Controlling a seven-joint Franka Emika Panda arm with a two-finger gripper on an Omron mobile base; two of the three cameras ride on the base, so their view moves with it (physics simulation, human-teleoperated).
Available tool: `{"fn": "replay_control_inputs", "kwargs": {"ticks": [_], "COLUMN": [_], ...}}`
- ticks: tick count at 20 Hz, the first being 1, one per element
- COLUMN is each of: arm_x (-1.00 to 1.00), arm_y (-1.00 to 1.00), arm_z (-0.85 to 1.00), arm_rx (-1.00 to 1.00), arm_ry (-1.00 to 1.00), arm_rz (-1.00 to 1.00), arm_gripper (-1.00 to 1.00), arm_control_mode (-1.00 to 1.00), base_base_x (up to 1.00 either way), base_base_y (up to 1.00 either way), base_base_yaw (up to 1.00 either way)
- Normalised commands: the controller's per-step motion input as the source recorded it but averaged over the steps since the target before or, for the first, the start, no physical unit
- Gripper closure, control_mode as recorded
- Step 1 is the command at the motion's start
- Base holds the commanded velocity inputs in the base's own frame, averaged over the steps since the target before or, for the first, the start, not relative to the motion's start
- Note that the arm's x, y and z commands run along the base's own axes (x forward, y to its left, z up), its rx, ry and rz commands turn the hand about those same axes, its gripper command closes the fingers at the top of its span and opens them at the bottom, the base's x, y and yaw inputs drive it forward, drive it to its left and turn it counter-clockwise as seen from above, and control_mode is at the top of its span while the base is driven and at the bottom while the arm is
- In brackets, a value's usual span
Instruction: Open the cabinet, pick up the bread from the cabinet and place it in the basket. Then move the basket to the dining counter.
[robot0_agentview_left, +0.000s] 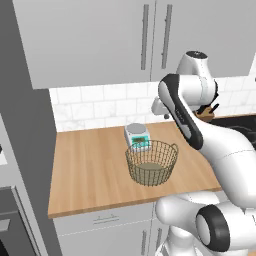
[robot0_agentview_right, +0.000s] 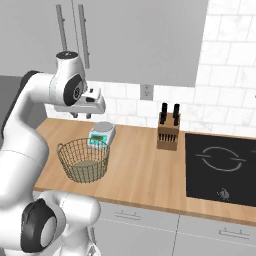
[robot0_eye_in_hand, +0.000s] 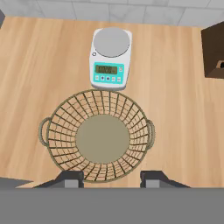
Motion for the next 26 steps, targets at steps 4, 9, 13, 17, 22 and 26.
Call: {"fn": "replay_control_inputs", "kwargs": {"ticks": [4, 9, 13, 17, 22, 26], "arm_x": [0.02, 0.0, -0.05, -0.16, -0.12, -0.1], "arm_y": [0.0, 0.06, 0.07, 0.0, 0.0, 0.0], "arm_z": [0.0, 0.03, 0.47, 0.79, 0.89, 0.99], "arm_rx": [0.0, -0.04, -0.02, 0.0, 0.02, 0.02], "arm_ry": [0.01, -0.03, -0.29, -0.39, -0.34, -0.28], "arm_rz": [0.0, -0.02, -0.05, -0.06, -0.03, -0.02], "arm_gripper": [-1.0, -1.0, -1.0, -1.0, -1.0, -1.0], "arm_control_mode": [-1.0, -1.0, -1.0, -1.0, -1.0, -1.0], "base_base_x": [0.0, 0.0, 0.0, 0.0, 0.0, 0.0], "base_base_y": [0.0, 0.0, 0.0, 0.0, 0.0, 0.0], "base_base_yaw": [0.0, 0.0, 0.0, 0.0, 0.0, 0.0]}}
